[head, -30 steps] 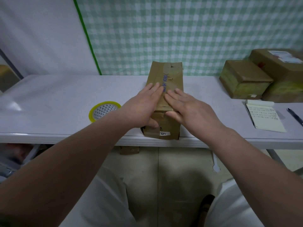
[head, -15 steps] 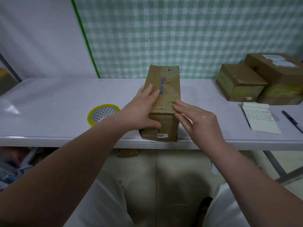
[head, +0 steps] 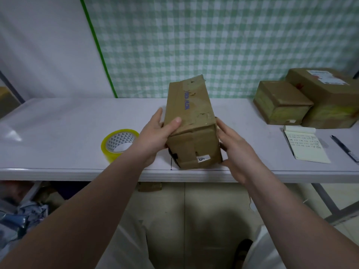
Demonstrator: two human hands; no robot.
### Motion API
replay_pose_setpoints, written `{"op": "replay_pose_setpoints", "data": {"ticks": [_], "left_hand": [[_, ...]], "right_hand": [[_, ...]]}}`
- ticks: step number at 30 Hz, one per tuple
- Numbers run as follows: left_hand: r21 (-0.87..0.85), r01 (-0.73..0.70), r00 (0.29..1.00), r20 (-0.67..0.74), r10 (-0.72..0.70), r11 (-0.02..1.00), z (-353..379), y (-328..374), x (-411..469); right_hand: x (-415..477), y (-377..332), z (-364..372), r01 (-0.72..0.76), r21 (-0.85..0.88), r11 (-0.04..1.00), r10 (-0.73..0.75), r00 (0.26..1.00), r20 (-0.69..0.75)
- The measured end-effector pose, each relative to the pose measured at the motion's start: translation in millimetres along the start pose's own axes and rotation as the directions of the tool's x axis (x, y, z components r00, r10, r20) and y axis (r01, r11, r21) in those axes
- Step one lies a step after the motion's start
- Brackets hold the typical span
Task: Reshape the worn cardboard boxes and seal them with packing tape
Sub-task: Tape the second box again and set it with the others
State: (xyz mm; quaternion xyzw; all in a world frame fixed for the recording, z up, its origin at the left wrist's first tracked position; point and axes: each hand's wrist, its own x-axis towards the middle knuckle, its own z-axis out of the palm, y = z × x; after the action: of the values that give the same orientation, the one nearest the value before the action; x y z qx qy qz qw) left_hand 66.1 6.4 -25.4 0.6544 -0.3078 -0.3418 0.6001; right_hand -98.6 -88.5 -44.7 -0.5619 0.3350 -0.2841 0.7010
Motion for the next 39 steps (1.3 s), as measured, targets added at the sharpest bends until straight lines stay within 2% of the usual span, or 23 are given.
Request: {"op": "replay_pose_setpoints", "data": {"ticks": [2,4,6,7,11,14,19,21,23,26,29,31,33,36,39], "left_hand": [[-0.208,0.094,0.994,-0.030,-0.103,0.974,1,-2,1],[-0.399,0.148,0.987,0.006,-0.159,0.905,1,-6,3],[-0.510,0.178,0.983,0.049,-0.178,0.841,1,-10,2],[-0.497,0.178,0.983,0.048,-0.178,0.849,1,-12,2],[-0.321,0.207,0.978,0.051,-0.201,0.924,4,-9,-1],[-0.289,0.154,0.984,0.134,-0.119,0.945,10,0,-4],[-0.001,-0.108,0.987,0.117,0.108,0.994,22,12,-10],[0.181,-0.248,0.967,0.106,0.232,0.952,24,13,-8],[0.360,-0.362,0.931,0.091,0.353,0.860,27,12,-8],[0.602,-0.401,0.889,0.074,0.451,0.691,40,10,-15],[0.742,-0.406,0.871,0.137,0.472,0.534,50,11,-23],[0.762,-0.401,0.885,0.180,0.429,0.508,56,11,-28],[0.759,-0.398,0.898,0.206,0.390,0.515,60,11,-32],[0.733,-0.395,0.912,0.241,0.331,0.554,63,11,-32],[0.749,-0.363,0.927,0.231,0.294,0.555,66,12,-33]], "right_hand": [[4,-2,-5,0.044,0.006,0.999,-0.042,0.986,-0.162],[7,-2,-12,0.057,-0.025,0.998,-0.062,0.964,-0.258],[9,-3,-15,0.056,0.019,0.998,-0.049,0.966,-0.255],[10,-4,-15,0.053,0.051,0.997,-0.040,0.974,-0.223],[8,-5,-10,-0.016,0.023,1.000,0.019,0.990,-0.141],[6,-2,-8,-0.128,0.099,0.987,0.140,0.983,-0.119],[8,2,-11,-0.240,0.194,0.951,0.258,0.963,-0.075],[8,5,-11,-0.282,0.215,0.935,0.299,0.953,-0.052],[7,7,-12,-0.284,0.266,0.921,0.314,0.946,-0.075],[8,6,-17,-0.137,0.367,0.920,0.231,0.946,-0.226],[7,1,-20,0.032,0.282,0.959,0.093,0.903,-0.418],[8,-1,-20,0.097,0.138,0.986,-0.026,0.896,-0.443],[8,-4,-20,0.096,-0.016,0.995,-0.093,0.883,-0.459],[11,-11,-22,0.130,-0.184,0.974,-0.212,0.809,-0.549],[5,-19,-17,0.188,-0.312,0.931,-0.338,0.768,-0.544]]}}
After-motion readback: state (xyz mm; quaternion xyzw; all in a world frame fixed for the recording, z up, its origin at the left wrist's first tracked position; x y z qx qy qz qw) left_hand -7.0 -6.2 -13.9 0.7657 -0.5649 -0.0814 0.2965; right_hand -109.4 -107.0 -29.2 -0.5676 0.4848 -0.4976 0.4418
